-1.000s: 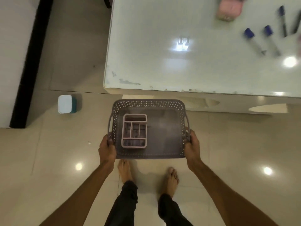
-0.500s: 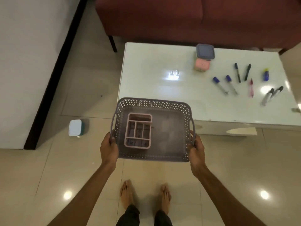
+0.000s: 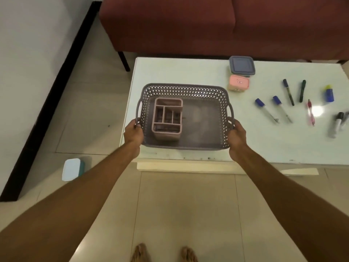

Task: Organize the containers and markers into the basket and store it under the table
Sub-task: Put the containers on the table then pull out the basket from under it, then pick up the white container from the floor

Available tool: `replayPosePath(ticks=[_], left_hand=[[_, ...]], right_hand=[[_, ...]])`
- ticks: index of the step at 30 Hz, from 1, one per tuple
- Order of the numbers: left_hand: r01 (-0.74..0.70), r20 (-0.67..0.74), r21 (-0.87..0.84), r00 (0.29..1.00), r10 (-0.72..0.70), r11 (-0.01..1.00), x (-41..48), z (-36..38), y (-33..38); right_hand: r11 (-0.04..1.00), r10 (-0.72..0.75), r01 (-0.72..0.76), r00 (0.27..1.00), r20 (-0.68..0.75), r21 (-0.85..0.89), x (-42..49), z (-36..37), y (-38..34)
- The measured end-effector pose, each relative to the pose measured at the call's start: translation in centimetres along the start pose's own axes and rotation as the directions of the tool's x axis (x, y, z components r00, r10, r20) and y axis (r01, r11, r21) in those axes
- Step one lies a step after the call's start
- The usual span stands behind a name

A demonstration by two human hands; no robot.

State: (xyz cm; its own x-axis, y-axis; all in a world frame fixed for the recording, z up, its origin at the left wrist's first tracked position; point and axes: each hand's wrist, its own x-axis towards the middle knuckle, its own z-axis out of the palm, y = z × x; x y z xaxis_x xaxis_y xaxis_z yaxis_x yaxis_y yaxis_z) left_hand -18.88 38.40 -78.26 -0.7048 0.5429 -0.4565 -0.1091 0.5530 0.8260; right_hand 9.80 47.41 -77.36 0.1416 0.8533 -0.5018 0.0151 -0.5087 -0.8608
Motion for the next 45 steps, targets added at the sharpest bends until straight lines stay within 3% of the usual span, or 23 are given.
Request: replayPosePath(ticks=[8,10,12,15,18,20,24,30,34,40,45], left_hand=[[-0.031,0.066,-0.026,0.997,0.033,0.999,3.3,2.8,0.4],[-0.047,0.089,-0.018,0.995,0.048,0.999,2.6,2.2,0.3],[-0.023,0.093,-0.01,0.995,0.023,1.0,1.5,1.0,0.1],[0.008,0.052,-0.035,0.999,-0.006,0.999,-0.2,-2.3,0.1],[0.016,0.006,-0.063,1.0,-0.016,0.998,-1.1,-6.5,0.2],[0.016,-0.015,-0.084,1.0,-0.017,0.996,-1.0,-10.0,0.1],[0.003,-0.073,-0.078,0.997,-0.008,0.997,1.2,-17.6,-1.3],[0.075,-0.115,-0.132,0.989,-0.09,0.988,9.2,-29.8,-7.4],[0.138,-0.147,-0.088,0.978,-0.15,0.986,15.3,-36.1,-13.7],[0.322,-0.101,-0.095,0.938,-0.331,0.942,24.3,-40.1,-25.0],[0.355,-0.05,0.048,0.934,-0.353,0.934,30.4,-39.7,-33.5]], right_hand=[[0.997,-0.051,0.053,0.998,0.046,-0.049,4.6,0.5,-0.2],[0.99,-0.062,0.068,0.997,0.046,-0.124,4.2,0.5,-0.8],[0.954,-0.117,0.098,0.992,-0.053,-0.283,2.8,0.7,-1.1],[0.799,-0.418,0.267,0.891,-0.178,-0.539,-2.3,2.9,-1.6],[0.668,-0.633,0.525,0.774,-0.031,-0.528,-8.6,7.5,-1.1],[0.634,-0.657,0.617,0.748,0.097,-0.466,-12.3,11.8,0.0],[0.686,-0.552,0.63,0.777,0.302,-0.364,-17.8,22.0,2.8],[0.756,-0.32,0.529,0.812,0.488,-0.386,-20.5,38.1,10.0],[0.79,-0.117,0.411,0.83,0.546,-0.455,-20.6,47.5,17.3],[0.72,0.228,0.28,0.768,0.598,-0.635,-19.4,57.8,29.8],[0.71,0.421,0.08,0.749,0.511,-0.7,-16.3,62.7,38.6]])
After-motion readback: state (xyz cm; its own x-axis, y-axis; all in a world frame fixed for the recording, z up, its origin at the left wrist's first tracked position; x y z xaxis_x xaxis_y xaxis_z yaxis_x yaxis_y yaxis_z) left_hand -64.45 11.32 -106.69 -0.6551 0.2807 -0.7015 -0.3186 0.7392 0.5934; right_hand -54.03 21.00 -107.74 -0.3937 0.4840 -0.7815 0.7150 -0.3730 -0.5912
